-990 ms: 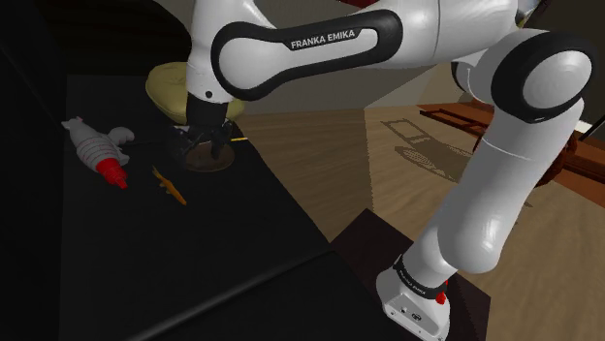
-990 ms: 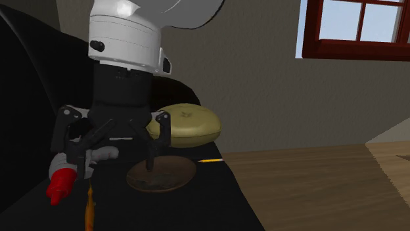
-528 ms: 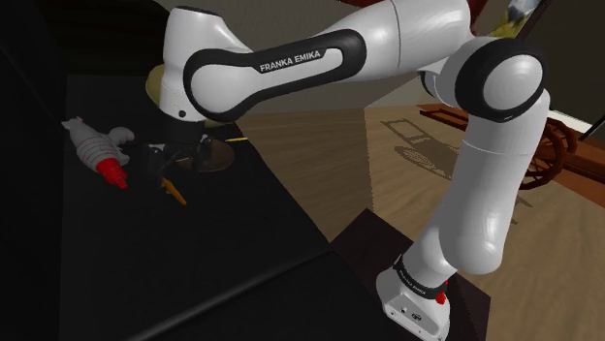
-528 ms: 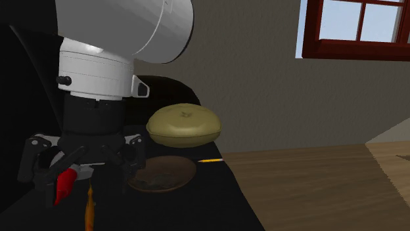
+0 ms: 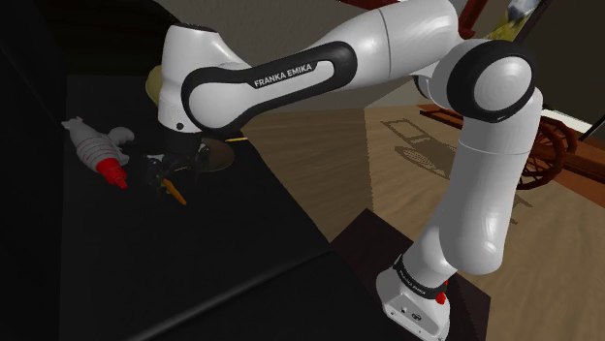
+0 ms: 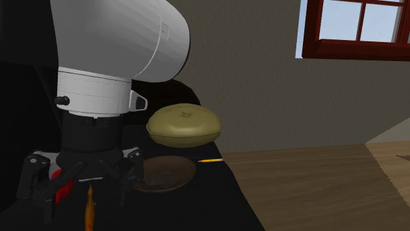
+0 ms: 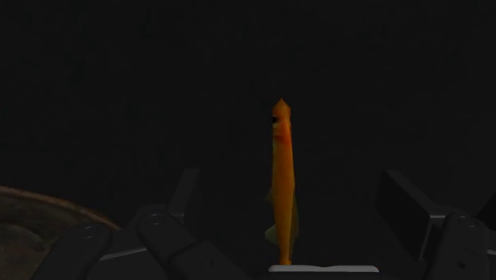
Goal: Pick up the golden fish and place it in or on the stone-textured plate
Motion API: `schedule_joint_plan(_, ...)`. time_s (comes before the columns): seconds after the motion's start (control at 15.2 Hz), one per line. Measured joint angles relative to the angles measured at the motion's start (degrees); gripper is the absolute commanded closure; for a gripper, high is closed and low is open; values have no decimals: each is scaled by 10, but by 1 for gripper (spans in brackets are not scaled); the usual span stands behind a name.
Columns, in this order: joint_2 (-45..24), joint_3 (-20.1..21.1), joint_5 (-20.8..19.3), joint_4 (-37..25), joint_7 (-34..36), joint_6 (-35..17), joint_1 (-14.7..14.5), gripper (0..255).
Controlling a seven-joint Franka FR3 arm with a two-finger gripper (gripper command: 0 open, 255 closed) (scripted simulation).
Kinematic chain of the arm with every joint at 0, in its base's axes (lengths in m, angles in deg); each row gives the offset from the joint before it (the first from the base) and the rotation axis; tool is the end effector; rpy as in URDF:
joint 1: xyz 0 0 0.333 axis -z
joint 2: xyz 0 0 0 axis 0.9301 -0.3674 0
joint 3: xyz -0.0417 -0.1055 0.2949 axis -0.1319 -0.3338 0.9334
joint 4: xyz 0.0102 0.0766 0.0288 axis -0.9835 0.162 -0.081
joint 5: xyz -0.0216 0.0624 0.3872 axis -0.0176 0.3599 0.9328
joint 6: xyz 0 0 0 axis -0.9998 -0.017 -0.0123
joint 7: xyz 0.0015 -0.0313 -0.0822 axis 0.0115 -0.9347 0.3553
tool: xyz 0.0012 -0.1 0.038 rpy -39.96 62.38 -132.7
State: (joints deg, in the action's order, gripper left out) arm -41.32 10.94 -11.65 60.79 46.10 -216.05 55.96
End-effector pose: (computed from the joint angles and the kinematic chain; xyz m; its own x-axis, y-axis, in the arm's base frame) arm 0.5358 0.3680 0.3831 0.9894 0.1419 0.0296 0.1448 -0.9760 -0.1628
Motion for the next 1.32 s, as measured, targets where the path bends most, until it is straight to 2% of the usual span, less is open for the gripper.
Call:
schedule_joint_plan(0.13, 0, 0, 0, 0, 0, 0, 0, 0)
schedule_joint_plan(0.2, 0, 0, 0, 0, 0, 0, 0, 255)
schedule_joint_plan(0.86, 0, 0, 0, 0, 0, 0, 0, 255)
schedule_joint_plan(1.32, 15, 3, 6, -27, 0, 40, 2, 255)
